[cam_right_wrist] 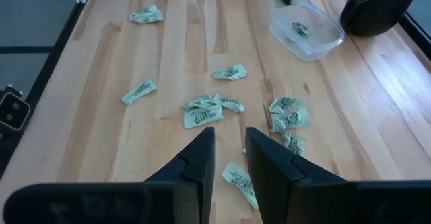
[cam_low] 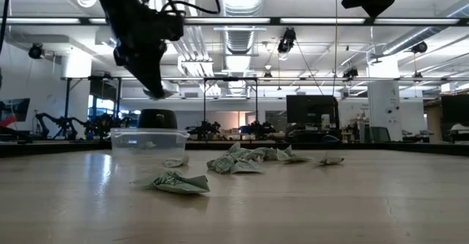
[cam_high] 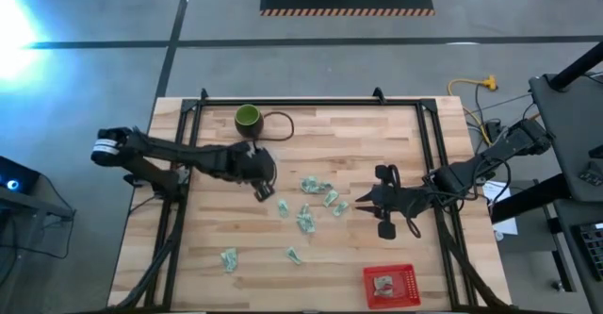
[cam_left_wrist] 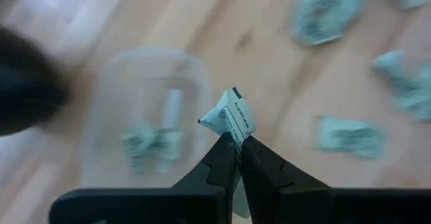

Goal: Pick and place items into bin
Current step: Put the green stevia packet into the transparent bin, then put the green stevia packet into the red basket

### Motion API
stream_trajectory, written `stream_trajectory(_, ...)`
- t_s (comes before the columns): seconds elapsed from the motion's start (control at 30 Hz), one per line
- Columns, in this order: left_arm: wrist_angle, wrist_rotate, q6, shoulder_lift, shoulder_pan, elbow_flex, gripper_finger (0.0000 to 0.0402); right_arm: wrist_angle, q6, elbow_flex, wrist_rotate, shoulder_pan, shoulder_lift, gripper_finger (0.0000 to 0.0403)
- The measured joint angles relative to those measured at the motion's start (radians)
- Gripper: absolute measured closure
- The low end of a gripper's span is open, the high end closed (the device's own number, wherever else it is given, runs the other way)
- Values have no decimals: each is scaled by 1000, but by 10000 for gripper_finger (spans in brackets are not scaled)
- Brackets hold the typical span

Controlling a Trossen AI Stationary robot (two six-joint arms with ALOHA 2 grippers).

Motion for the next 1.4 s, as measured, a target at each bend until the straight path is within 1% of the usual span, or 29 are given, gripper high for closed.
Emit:
stream_trajectory(0.17,-19,-15,102,-1,82,0,395,4,6,0,0,0,0,332)
stream_trajectory(0.33,-19,-15,119,-1,132,0,395,26,7,0,0,0,0,334)
stream_trajectory(0.43,-19,-17,164,-1,147,0,395,26,7,0,0,0,0,332)
stream_trajectory(0.57,-20,-45,235,11,159,-2,395,26,7,0,4,0,0,335)
stream_trajectory(0.83,-19,-50,241,35,166,-2,393,27,7,0,5,0,0,339)
stream_trajectory(1.17,-19,-50,241,40,166,-2,328,28,7,0,7,0,0,340)
stream_trajectory(1.3,-20,-49,239,40,166,-2,318,27,2,0,8,0,0,340)
stream_trajectory(1.4,-44,-3,215,36,165,9,317,14,-4,0,8,-1,0,339)
